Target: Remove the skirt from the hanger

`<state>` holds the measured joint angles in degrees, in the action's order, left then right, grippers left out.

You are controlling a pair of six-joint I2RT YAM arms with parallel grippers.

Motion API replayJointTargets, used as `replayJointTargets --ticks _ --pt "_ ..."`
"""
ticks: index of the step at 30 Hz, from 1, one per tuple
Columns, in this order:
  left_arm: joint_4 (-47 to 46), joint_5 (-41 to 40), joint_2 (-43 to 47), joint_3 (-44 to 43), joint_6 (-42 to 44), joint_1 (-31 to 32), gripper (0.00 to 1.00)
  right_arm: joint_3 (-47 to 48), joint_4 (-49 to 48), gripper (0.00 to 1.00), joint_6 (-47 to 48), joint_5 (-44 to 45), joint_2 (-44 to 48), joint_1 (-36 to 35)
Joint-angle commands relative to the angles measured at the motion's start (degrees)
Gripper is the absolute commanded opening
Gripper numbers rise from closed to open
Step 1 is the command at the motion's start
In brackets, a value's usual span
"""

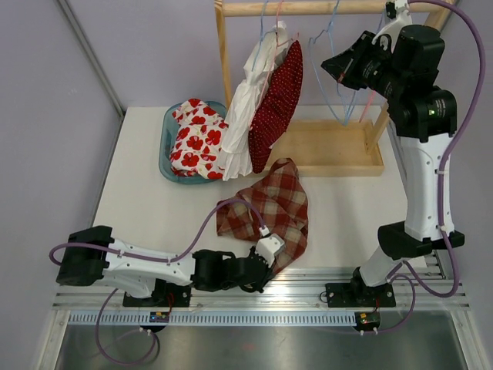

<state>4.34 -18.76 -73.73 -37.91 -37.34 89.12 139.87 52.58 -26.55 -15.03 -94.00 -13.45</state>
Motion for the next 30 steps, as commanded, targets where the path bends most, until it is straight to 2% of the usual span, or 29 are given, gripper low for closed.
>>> replayJointTargets --ticks 1,6,9,12,17,18,21,22,23,24,25,26,28,30 --pt "1.9 -3.6 1.7 -4.4 0.0 1.1 0.00 4.0 -3.1 0.00 2.3 7.0 -3.0 0.3" --pt "5.0 -6.3 5.1 -4.7 0.0 1.1 0.00 6.5 -3.9 0.00 2.4 13.0 -6.1 2.9" --pt "8.8 -8.7 7.6 -5.1 -0.2 1.1 0.00 5.9 -4.0 0.00 -0.6 11.1 -7.6 7.3" --pt "16.5 -12.2 11.6 -6.7 0.0 1.1 0.00 0.1 -5.3 0.00 -1.6 7.6 -7.2 9.4" --pt "29.7 -17.0 16.6 -15.3 4.2 -4.2 0.00 -11.0 -10.1 0.00 -1.3 5.5 -2.0 9.8" --pt "34.0 -17.7 17.1 -17.5 6.8 -5.3 0.00 -12.9 -10.3 0.00 -1.2 5.4 -1.4 9.9" --pt "39.3 -20.1 19.7 -25.8 13.5 -10.4 0.00 -15.6 -10.7 0.00 -0.8 4.8 0.2 10.1" --pt "40.0 -19.8 20.0 -27.6 15.6 -14.2 0.00 -15.9 -10.5 0.06 -0.7 4.7 0.7 10.0" --pt "40.3 -19.8 20.1 -32.0 17.7 -16.4 0.00 -15.9 -9.9 0.17 -0.4 4.9 0.8 10.1" --pt "41.0 -19.9 19.6 -33.9 22.1 -18.7 0.00 -16.3 -9.7 0.39 -0.1 4.9 1.3 10.1" --pt "40.9 -19.4 19.0 -36.2 24.4 -23.8 0.00 -16.5 -9.3 0.85 0.2 5.4 1.5 10.0" --pt "40.9 -18.7 18.0 -40.1 28.5 -26.5 0.00 -17.3 -8.9 0.99 0.3 6.1 1.8 10.2" --pt "40.7 -15.8 15.0 -44.8 32.0 -33.9 0.00 -18.1 -8.7 0.99 0.7 6.6 3.0 10.3" --pt "39.8 -13.2 12.9 -52.0 36.1 -38.0 0.00 -20.0 -8.6 0.99 1.4 7.2 4.3 10.4"
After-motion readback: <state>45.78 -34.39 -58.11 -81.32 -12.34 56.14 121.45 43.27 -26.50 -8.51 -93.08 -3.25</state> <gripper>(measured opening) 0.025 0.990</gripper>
